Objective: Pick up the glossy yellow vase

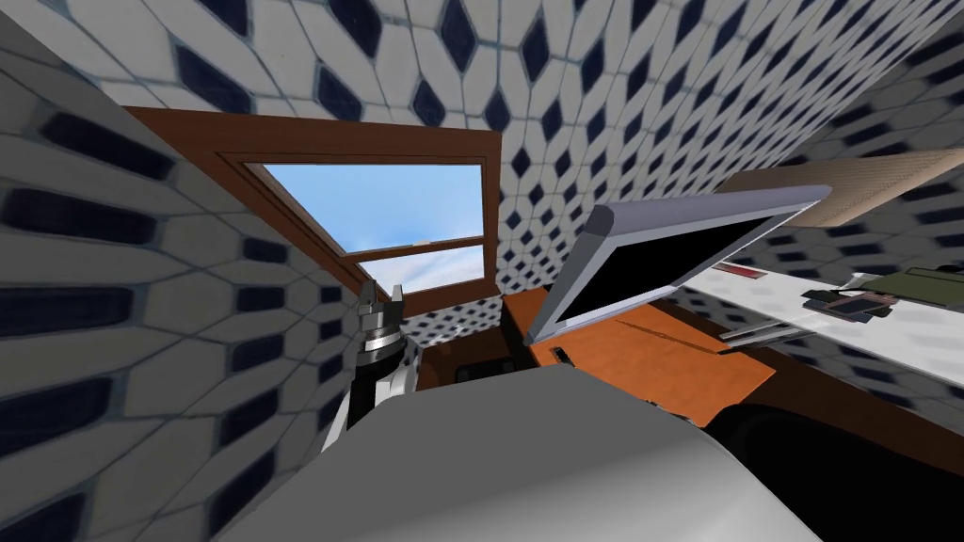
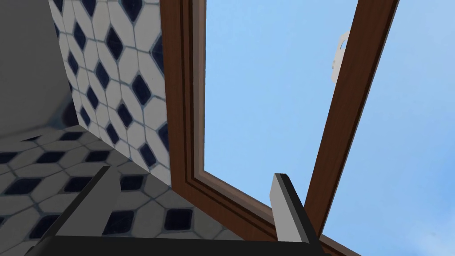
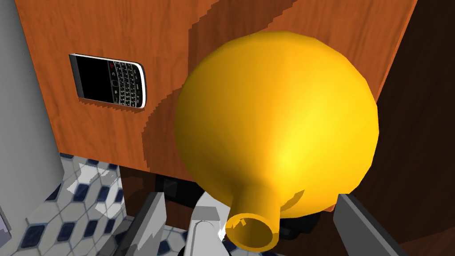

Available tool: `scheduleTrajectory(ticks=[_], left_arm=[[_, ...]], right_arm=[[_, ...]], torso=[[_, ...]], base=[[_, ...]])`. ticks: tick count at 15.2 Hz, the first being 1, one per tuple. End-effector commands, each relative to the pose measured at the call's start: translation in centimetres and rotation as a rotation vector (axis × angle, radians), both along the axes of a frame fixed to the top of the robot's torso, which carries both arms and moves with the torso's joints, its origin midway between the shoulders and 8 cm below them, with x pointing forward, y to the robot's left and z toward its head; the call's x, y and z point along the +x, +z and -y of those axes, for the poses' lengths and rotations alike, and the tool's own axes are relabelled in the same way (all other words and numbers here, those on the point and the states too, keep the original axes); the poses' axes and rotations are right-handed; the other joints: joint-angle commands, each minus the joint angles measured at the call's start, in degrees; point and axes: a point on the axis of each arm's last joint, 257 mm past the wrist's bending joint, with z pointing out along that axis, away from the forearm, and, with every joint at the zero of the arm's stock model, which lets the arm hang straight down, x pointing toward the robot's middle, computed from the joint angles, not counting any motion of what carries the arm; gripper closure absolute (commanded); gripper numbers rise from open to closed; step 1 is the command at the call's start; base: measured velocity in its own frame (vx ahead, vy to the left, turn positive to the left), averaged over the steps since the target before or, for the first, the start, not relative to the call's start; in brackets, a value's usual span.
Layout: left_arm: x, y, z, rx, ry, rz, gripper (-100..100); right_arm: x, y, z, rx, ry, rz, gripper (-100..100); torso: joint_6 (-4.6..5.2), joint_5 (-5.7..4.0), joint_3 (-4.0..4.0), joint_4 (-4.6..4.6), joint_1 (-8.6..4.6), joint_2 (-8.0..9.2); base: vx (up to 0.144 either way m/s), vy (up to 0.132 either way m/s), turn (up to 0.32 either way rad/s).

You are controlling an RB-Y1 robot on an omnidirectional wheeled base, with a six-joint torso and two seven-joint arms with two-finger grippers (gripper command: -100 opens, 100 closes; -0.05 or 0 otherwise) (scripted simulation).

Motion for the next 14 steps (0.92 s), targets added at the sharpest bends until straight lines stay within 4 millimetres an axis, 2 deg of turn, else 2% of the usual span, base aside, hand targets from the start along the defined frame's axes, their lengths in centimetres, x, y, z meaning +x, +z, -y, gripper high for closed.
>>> scheduleTrajectory(ticks=[1,4,5,6,10,11,13,14], left_arm=[[0.0,0.0,0.0,0.000,0.000,0.000,0],[0.0,0.0,0.0,0.000,0.000,0.000,0],[0.0,0.0,0.0,0.000,0.000,0.000,0],[0.0,0.0,0.0,0.000,0.000,0.000,0],[0.0,0.0,0.0,0.000,0.000,0.000,0],[0.0,0.0,0.0,0.000,0.000,0.000,0],[0.0,0.0,0.0,0.000,0.000,0.000,0],[0.0,0.0,0.0,0.000,0.000,0.000,0]], right_arm=[[-0.3,-0.9,-0.4,-0.002,-0.012,0.004,-100],[-0.9,-2.1,-1.0,-0.001,-0.029,0.008,-100],[-0.5,-1.6,-0.7,0.000,-0.021,0.006,-100],[-0.5,-1.7,-0.8,-0.001,-0.023,0.007,100],[-0.7,-1.7,-0.7,-0.001,-0.023,0.004,100],[-0.2,-0.7,-0.3,-0.001,-0.008,0.002,100],[0.1,0.0,0.0,0.000,0.003,-0.001,100],[-0.2,-0.5,-0.1,-0.003,-0.006,0.000,100]], torso=[[0.00,0.00,0.00,0.00,0.00,0.00],[0.02,-0.02,0.15,0.06,-0.05,0.24],[0.01,-0.02,0.17,0.07,-0.05,0.28],[0.03,0.00,0.17,0.07,-0.03,0.28],[0.01,-0.09,0.18,0.12,-0.07,0.24],[0.00,-0.11,0.19,0.14,-0.08,0.25],[0.04,-0.05,0.19,0.15,-0.03,0.23],[0.04,-0.04,0.19,0.16,0.01,0.23]], base=[[-0.006,-0.014,0.137],[-0.020,-0.015,0.085],[-0.014,-0.009,0.037],[0.000,0.000,0.000],[-0.002,-0.001,-0.002],[0.010,0.008,-0.109],[0.018,0.018,-0.152],[0.010,0.012,-0.051]])
